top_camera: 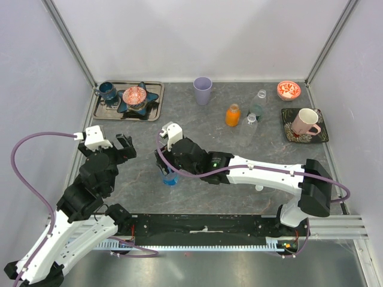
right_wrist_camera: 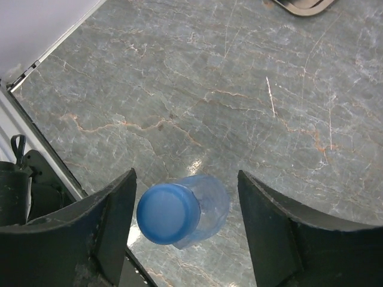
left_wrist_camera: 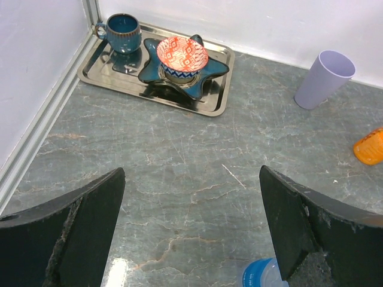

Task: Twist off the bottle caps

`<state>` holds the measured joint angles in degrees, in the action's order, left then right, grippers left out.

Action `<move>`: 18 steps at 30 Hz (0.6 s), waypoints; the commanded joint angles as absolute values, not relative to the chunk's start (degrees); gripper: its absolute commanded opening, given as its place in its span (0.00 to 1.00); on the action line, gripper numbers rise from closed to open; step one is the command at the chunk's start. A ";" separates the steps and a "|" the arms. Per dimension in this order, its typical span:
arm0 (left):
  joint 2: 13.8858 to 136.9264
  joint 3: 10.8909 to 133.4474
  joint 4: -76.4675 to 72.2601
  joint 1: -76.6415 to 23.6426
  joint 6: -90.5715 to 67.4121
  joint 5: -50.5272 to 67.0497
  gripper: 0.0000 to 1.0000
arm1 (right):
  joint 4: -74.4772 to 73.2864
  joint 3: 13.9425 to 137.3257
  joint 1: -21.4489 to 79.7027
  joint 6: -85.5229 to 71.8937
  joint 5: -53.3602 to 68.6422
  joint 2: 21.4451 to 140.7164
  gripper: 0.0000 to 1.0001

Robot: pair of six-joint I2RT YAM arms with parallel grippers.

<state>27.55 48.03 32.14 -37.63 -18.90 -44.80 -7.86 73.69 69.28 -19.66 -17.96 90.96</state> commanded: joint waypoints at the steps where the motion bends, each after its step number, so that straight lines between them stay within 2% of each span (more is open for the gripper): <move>1: 28.12 47.72 31.91 -37.53 -22.06 -45.09 0.99 | -6.59 74.18 69.79 -20.74 -19.16 90.88 0.65; 4: 28.39 47.64 31.90 -37.53 -22.15 -44.91 0.99 | -6.94 73.83 69.79 -21.00 -19.25 90.44 0.51; 12: 29.97 48.16 28.84 -37.53 -20.83 -44.39 0.99 | -10.28 71.90 69.79 -22.85 -24.07 81.23 0.29; 15: 32.34 49.13 24.27 -37.53 -18.73 -42.63 0.99 | -13.35 71.89 68.91 -24.16 -30.39 74.90 0.14; 16: 33.04 49.74 22.78 -37.44 -17.50 -40.02 1.00 | -16.32 72.76 68.12 -25.30 -31.45 72.53 0.06; 18: 36.45 50.88 18.31 -37.44 -16.96 -35.71 1.00 | -20.11 74.17 64.26 -28.81 -30.42 70.93 0.00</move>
